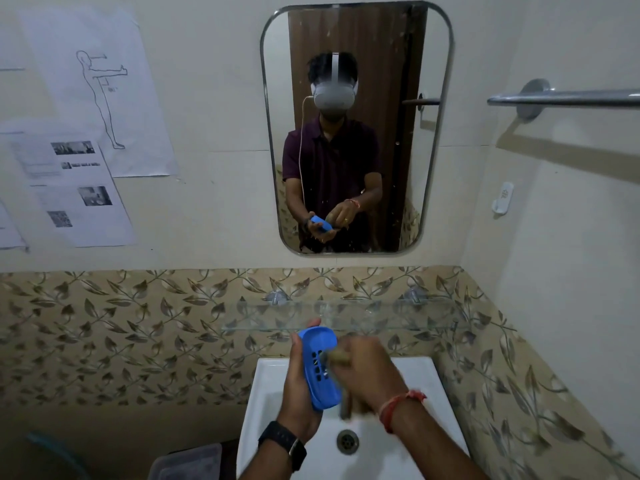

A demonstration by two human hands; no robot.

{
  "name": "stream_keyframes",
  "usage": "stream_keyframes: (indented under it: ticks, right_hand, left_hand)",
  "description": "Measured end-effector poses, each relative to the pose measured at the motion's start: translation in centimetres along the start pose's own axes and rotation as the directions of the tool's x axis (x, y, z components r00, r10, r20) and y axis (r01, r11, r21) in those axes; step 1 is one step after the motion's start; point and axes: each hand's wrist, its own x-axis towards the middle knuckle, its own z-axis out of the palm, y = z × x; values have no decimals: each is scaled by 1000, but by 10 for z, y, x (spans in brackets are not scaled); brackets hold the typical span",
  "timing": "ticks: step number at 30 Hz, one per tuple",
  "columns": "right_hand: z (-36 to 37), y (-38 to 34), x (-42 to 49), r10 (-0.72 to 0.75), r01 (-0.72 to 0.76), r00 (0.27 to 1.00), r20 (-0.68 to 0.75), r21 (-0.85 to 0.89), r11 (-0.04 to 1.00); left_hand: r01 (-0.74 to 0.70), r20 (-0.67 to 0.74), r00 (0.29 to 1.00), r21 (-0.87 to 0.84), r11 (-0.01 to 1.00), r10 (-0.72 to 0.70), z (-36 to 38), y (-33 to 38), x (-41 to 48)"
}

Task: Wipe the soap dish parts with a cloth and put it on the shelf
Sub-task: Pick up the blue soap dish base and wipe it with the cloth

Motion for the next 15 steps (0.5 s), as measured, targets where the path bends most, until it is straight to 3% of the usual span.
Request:
stream_keyframes:
  ticks: [3, 5, 7, 10, 12, 15]
  right_hand:
    - [-6, -7, 10, -41, 54, 970, -241, 48, 997]
    - [0, -8, 2, -142, 159, 978, -152, 105, 982]
    - [7, -4, -11, -285, 274, 955, 83, 126, 953]
    - [1, 6, -13, -366, 417, 854, 369, -67, 906]
    - [-6, 8, -5, -312, 420, 862, 399, -220, 880]
    - [-3, 4, 1, -353, 437, 894, 275, -362, 824]
  left_hand:
    - [7, 14, 1000, 34, 999, -8, 6, -6, -1]
    - [-6, 20, 1000, 47, 999, 5, 6, -1, -1]
    - [-16, 22, 1000, 68, 998, 14, -1, 9, 1]
    - [-13, 43, 999, 143, 990, 7, -10, 14, 1]
    - [-12, 52, 999, 164, 986, 4, -11, 11, -1]
    - [-32, 8, 999, 97, 995, 31, -10, 15, -2]
